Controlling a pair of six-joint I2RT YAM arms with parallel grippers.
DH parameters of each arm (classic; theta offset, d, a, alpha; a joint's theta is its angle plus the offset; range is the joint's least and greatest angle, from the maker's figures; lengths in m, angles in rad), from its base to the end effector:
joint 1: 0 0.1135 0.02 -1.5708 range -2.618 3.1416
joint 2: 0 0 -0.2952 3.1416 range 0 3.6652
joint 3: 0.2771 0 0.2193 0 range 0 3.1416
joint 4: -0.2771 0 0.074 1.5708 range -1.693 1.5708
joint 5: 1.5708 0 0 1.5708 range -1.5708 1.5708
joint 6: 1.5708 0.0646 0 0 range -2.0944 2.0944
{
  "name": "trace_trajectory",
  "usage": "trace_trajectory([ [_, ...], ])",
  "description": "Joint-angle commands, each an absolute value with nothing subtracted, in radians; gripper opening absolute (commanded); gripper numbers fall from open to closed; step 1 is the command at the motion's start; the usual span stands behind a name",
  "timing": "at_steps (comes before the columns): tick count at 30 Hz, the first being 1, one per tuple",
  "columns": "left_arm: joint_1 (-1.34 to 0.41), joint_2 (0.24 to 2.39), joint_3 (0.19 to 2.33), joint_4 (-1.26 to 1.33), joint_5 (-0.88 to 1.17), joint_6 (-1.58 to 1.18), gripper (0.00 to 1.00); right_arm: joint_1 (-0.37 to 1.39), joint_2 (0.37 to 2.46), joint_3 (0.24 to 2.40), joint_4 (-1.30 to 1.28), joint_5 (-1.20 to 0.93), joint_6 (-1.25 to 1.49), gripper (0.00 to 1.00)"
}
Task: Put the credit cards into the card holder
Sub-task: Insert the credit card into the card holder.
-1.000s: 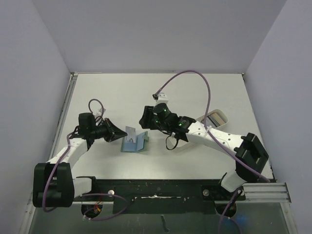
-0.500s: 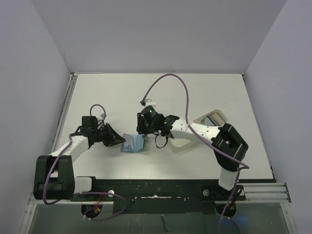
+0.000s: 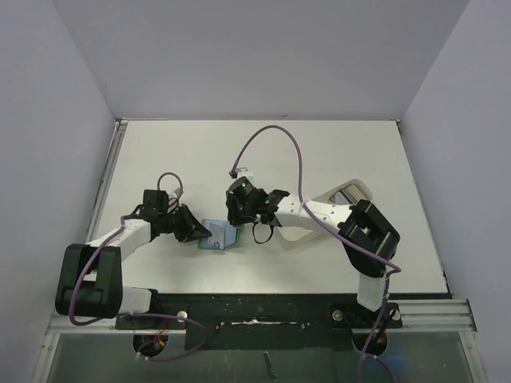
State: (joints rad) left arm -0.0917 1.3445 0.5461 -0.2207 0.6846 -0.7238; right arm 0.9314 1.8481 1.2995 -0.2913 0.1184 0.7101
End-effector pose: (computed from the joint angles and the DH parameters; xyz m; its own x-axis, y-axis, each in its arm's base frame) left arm 0.2043 -0.0598 0.1863 -0.9010 -0.4323 -0.0361 -0.2611 0.6069 -0.7506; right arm 0.2474 0.3199 0.2357 -0.8257 -0.0255 -0.5635 -0.2789 0.8868 0.3685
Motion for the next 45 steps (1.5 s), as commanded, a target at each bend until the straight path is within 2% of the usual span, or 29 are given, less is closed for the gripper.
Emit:
trace_trajectory([
  [1,-0.114,1.368,0.599,-0.185,0.681,-0.71,0.0,0.94,1.826,1.278,-0.272,0.146,0.696,0.29],
  [14,-0.127,1.41,0.588,-0.114,0.679,-0.71,0.0,0.94,1.825,1.234,-0.283,0.188,0.66,0.22],
  [20,-0.127,1.426,0.618,-0.148,0.669,-0.683,0.0,0.934,1.83,1.198,-0.254,0.202,0.632,0.2],
  [25,-0.127,1.462,0.638,-0.2,0.607,-0.668,0.0,0.913,1.827,1.15,-0.179,0.131,0.576,0.2],
  [34,-0.16,1.449,0.564,-0.111,0.612,-0.75,0.0,0.896,1.831,1.139,-0.175,0.164,0.52,0.19],
  [45,-0.135,1.521,0.726,-0.278,0.62,-0.596,0.0,0.891,1.839,1.135,-0.155,0.179,0.485,0.16],
])
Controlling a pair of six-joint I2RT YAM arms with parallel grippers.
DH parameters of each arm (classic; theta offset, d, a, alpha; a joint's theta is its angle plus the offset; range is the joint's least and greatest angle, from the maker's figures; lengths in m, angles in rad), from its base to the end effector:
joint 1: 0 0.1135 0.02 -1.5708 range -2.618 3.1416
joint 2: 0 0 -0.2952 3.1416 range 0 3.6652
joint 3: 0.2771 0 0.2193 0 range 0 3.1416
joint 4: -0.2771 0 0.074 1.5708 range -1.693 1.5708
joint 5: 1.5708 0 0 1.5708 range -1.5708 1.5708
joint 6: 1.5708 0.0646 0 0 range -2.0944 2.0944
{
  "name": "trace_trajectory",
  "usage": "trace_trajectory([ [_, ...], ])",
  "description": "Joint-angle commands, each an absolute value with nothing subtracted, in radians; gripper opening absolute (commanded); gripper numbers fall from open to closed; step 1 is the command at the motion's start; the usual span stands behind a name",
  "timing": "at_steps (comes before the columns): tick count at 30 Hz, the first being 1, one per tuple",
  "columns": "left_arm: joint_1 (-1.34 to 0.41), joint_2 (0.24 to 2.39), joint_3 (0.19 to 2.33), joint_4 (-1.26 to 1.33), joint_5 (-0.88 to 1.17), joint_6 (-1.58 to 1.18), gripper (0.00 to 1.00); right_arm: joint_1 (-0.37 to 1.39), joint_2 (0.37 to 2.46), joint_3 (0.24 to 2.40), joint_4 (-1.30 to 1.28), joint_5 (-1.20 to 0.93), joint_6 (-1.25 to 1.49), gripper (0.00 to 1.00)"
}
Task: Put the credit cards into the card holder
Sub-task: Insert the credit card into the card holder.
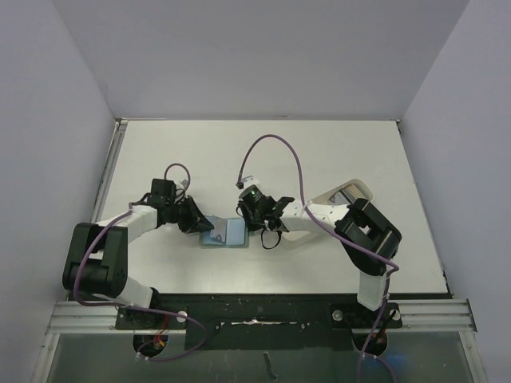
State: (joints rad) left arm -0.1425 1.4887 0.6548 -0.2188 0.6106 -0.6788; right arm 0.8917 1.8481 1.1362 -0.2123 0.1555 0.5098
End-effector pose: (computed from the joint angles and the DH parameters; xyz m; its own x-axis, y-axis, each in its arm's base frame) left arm 0.2371 -0.0714 0.1815 -0.9189 -0.3878 -0.0727 -0.2306 0.6773 -0.6986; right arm 0.2482 0.2915 0.1950 -0.7841 -0.2038 -0.5862 -0.3752 0.9081 0.1861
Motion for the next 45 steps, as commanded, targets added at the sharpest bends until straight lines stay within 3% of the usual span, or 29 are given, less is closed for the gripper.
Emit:
trace_trajectory([
  [1,-0.135,1.518,0.725,-0.277,0.622,-0.592,0.0,0.89,1.843,1.135,-0.153,0.18,0.484,0.16],
  [12,-0.135,1.503,0.7,-0.232,0.682,-0.587,0.0,0.891,1.845,1.138,-0.16,0.204,0.496,0.16],
  [24,-0.136,1.517,0.695,-0.235,0.695,-0.594,0.0,0.938,1.774,1.262,-0.255,0.258,0.589,0.18],
  [38,-0.165,1.486,0.674,-0.2,0.685,-0.672,0.0,1.003,1.847,1.457,-0.388,0.328,0.644,0.21],
  [45,-0.193,1.422,0.631,-0.169,0.646,-0.749,0.0,1.021,1.857,1.405,-0.408,0.356,0.811,0.2],
])
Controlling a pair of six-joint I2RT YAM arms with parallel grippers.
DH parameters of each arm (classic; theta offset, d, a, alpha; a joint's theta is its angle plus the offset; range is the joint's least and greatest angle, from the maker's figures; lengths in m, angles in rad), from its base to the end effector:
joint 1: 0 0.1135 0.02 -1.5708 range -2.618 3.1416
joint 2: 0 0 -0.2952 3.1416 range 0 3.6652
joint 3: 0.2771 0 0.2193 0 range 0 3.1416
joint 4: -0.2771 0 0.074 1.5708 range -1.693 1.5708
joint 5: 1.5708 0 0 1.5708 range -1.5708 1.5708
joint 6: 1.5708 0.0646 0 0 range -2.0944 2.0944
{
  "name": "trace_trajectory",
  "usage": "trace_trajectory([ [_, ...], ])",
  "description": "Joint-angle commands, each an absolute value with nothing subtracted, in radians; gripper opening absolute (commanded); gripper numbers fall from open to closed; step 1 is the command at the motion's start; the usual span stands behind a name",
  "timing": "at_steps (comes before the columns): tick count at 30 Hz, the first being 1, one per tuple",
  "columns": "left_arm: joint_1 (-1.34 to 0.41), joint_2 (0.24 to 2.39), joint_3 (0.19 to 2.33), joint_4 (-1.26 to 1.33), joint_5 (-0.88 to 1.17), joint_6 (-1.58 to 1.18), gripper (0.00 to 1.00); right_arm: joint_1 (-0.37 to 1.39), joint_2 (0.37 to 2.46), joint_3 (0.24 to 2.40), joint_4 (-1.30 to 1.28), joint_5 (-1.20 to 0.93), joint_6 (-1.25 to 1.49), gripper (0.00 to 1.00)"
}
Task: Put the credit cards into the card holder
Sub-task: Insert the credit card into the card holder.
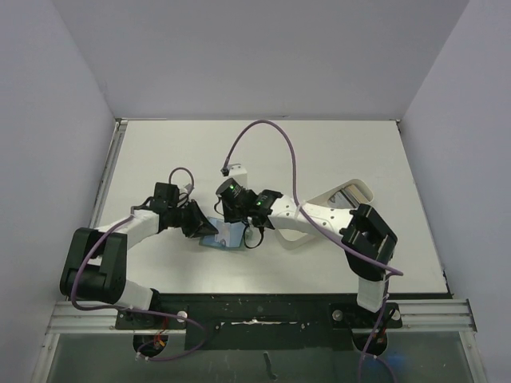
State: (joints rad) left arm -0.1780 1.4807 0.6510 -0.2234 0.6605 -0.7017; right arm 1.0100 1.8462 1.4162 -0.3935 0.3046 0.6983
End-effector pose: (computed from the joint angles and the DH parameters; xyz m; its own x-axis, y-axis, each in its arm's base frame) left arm 0.2311 -0.0819 0.1838 -0.9363 -0.3495 -0.0338 -0.2170 0.6519 -0.7266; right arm 0.2340 0.3362 0.2647 -0.7485 -0.0386 -0.6620 -0.2849 0.9202 0.2685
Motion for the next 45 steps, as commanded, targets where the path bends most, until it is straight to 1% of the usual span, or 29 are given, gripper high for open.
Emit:
trace_trajectory([
  [1,-0.194,1.419,0.628,-0.167,0.646,-0.75,0.0,1.021,1.867,1.398,-0.408,0.356,0.818,0.2],
  [3,-0.193,1.424,0.63,-0.173,0.644,-0.743,0.0,1.02,1.881,1.388,-0.411,0.354,0.815,0.2],
  [5,-0.193,1.431,0.627,-0.175,0.642,-0.735,0.0,1.02,1.897,1.377,-0.407,0.336,0.799,0.15],
  [6,-0.194,1.432,0.623,-0.172,0.64,-0.728,0.0,1.019,1.903,1.368,-0.407,0.325,0.79,0.15],
  [12,-0.193,1.43,0.6,-0.166,0.621,-0.697,0.0,1.009,1.895,1.266,-0.355,0.307,0.721,0.13],
  [18,-0.203,1.445,0.619,-0.221,0.581,-0.672,0.0,0.978,1.883,1.137,-0.261,0.303,0.682,0.13],
  [23,-0.235,1.425,0.59,-0.208,0.583,-0.697,0.0,0.974,1.855,1.09,-0.221,0.326,0.623,0.13],
  [26,-0.235,1.42,0.613,-0.213,0.588,-0.672,0.0,0.967,1.84,1.078,-0.198,0.33,0.574,0.13],
  [30,-0.222,1.443,0.734,-0.292,0.564,-0.509,0.0,0.961,1.835,1.073,-0.195,0.336,0.543,0.13],
  [33,-0.205,1.477,0.807,-0.362,0.539,-0.445,0.0,0.952,1.837,1.071,-0.19,0.334,0.538,0.13],
  [38,-0.17,1.518,0.846,-0.403,0.55,-0.395,0.0,0.947,1.85,1.085,-0.189,0.332,0.517,0.12],
  [42,-0.161,1.561,0.847,-0.406,0.647,-0.331,0.0,0.942,1.846,1.091,-0.19,0.333,0.507,0.12],
  [45,-0.161,1.559,0.831,-0.363,0.698,-0.339,0.0,0.941,1.846,1.091,-0.19,0.333,0.506,0.12],
])
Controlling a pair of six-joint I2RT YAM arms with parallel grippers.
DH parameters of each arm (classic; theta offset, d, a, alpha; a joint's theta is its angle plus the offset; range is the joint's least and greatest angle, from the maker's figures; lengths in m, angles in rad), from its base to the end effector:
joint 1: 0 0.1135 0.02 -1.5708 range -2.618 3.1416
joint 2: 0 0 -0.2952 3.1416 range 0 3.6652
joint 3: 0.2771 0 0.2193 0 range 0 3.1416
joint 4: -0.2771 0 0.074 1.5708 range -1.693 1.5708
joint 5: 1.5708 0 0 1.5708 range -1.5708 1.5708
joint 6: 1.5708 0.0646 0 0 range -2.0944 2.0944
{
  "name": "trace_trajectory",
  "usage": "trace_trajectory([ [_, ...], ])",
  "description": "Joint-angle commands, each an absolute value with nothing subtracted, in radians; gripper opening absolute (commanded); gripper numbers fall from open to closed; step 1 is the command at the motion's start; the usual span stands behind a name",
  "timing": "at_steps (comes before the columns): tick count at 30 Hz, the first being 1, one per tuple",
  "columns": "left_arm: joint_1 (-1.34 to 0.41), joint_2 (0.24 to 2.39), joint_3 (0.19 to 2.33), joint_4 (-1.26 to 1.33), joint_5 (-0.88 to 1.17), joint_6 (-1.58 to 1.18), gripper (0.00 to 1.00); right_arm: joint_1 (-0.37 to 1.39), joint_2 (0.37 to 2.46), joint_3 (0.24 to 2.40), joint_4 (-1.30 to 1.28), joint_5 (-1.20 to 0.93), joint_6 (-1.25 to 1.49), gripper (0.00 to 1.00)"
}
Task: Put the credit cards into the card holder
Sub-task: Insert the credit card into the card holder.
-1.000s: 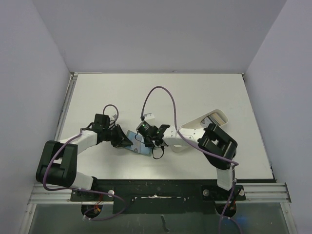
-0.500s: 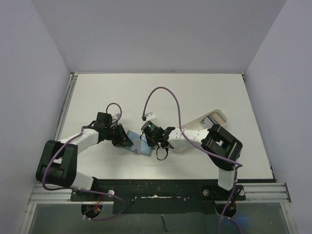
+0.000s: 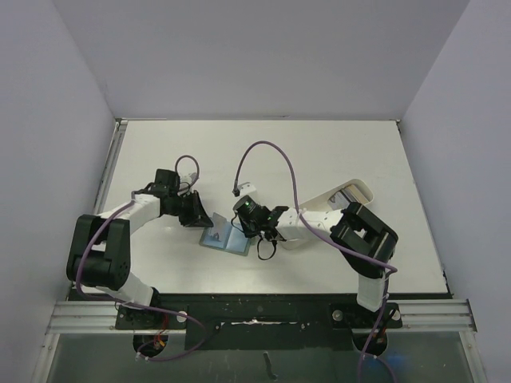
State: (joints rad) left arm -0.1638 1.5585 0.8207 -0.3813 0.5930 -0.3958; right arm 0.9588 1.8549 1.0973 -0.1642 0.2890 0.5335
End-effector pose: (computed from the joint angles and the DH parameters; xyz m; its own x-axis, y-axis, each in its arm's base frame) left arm 0.2590 -0.0794 0.1964 -0.9640 -0.1647 -0.2089 0.0046 0.7748 -0.6322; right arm 0.2330 0.2999 0.1872 -0.7428 -0.2097 -0.6359 -0.3576 0.9272 0.1119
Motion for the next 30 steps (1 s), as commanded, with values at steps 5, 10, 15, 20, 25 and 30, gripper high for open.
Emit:
trace_trajectory([
  [5,-0.163,1.535,0.807,-0.317,0.718,-0.335,0.0,0.941,1.851,1.094,-0.192,0.33,0.512,0.12],
  [10,-0.161,1.499,0.811,-0.31,0.733,-0.346,0.0,0.944,1.851,1.101,-0.199,0.329,0.515,0.12],
  [15,-0.167,1.423,0.789,-0.225,0.782,-0.436,0.0,0.946,1.851,1.107,-0.208,0.329,0.517,0.12],
  [20,-0.169,1.453,0.783,-0.234,0.793,-0.418,0.0,0.948,1.85,1.11,-0.206,0.326,0.526,0.12],
  [25,-0.179,1.533,0.784,-0.238,0.813,-0.395,0.0,0.947,1.859,1.126,-0.214,0.325,0.521,0.12],
  [30,-0.18,1.57,0.794,-0.272,0.781,-0.364,0.0,0.947,1.878,1.148,-0.242,0.33,0.516,0.12],
])
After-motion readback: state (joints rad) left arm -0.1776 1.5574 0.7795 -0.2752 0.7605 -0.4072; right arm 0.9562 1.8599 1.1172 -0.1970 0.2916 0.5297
